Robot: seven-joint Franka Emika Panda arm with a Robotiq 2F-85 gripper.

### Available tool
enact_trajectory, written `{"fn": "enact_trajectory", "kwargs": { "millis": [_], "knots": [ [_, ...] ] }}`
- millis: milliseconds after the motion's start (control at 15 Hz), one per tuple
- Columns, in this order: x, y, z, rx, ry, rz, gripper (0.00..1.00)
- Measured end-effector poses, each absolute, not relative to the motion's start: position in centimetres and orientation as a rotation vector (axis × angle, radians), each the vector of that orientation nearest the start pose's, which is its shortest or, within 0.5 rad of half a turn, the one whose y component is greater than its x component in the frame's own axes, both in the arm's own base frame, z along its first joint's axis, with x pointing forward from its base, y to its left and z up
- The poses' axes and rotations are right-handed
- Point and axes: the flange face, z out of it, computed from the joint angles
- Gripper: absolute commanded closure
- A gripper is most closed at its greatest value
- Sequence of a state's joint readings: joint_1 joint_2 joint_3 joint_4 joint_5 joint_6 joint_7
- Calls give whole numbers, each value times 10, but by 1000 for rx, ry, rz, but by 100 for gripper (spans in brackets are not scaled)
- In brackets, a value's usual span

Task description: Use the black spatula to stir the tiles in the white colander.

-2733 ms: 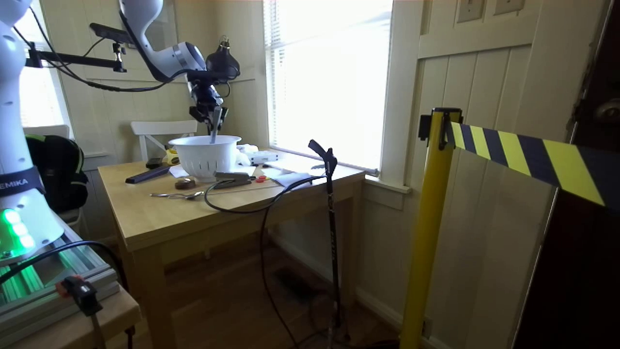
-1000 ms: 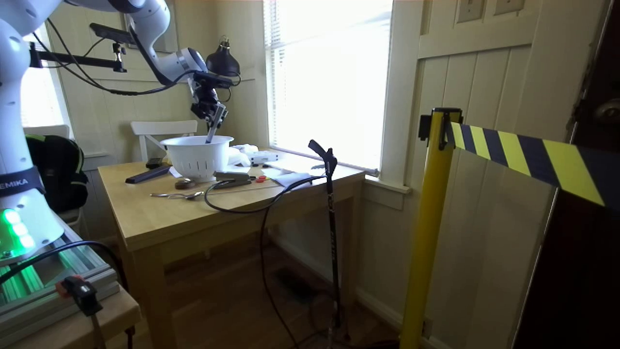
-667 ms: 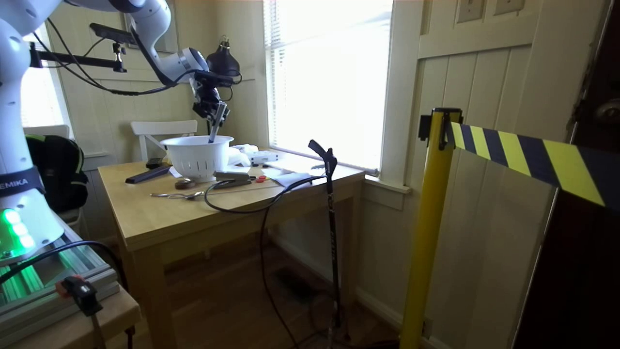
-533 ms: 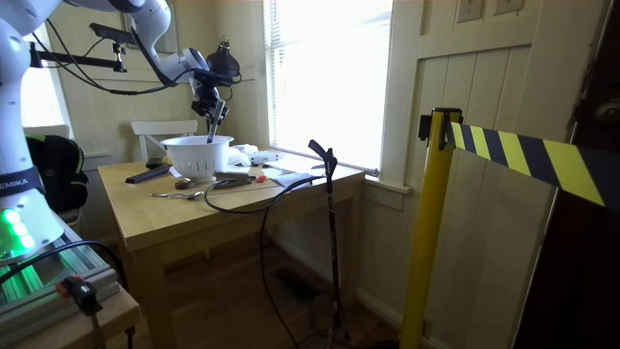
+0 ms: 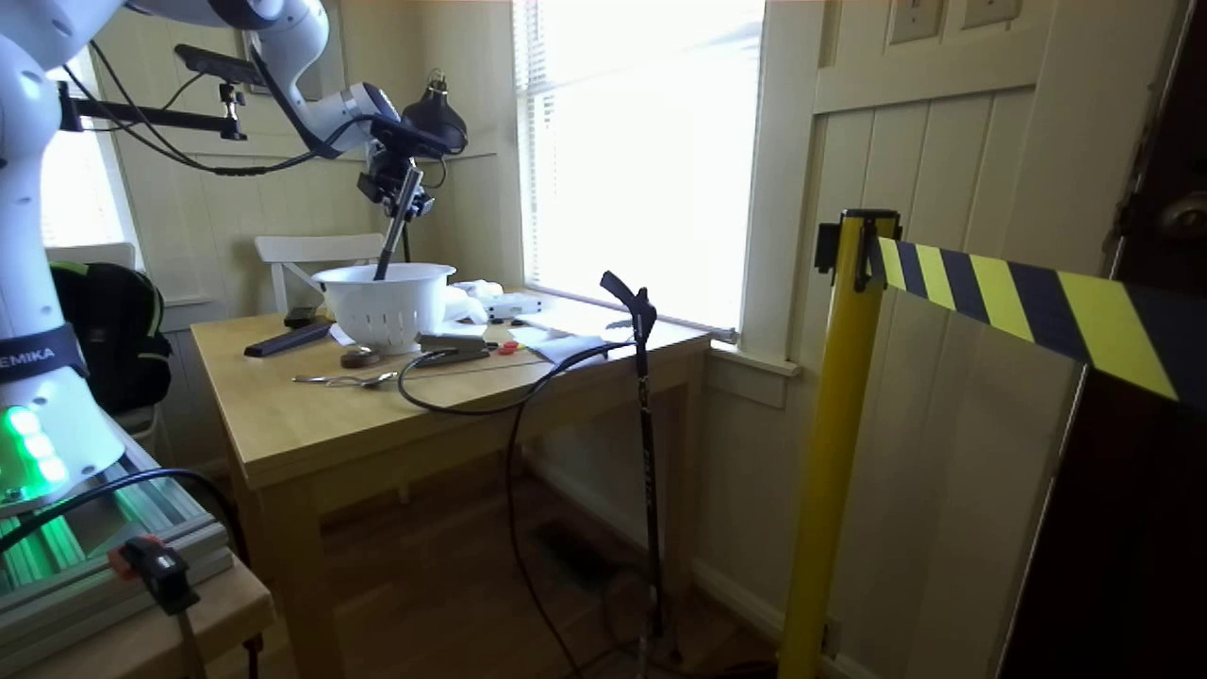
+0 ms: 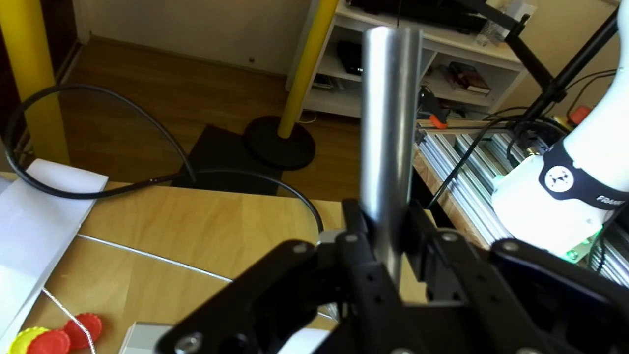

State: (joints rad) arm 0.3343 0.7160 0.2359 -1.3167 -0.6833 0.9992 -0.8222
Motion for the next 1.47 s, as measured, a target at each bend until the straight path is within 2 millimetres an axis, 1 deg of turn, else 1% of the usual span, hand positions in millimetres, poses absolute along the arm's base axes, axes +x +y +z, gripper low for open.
{"fn": "enact_trajectory", "kwargs": {
  "millis": [133,267,533,733,867,1000,1200,1467],
  "knots": [
    [581,236,313,-2323,-1959,1756,94],
    [582,242,308,-2275,-1976,1726,94],
    [582,254,288,-2187,-1988,1682,94],
    [585,260,271,-2167,-1992,1643,94],
    [590,261,264,-2177,-1998,1609,94],
    [595,262,263,-2204,-2006,1573,94],
    [604,259,266,-2271,-2006,1544,94],
    [608,251,268,-2323,-2000,1593,94]
  ]
}}
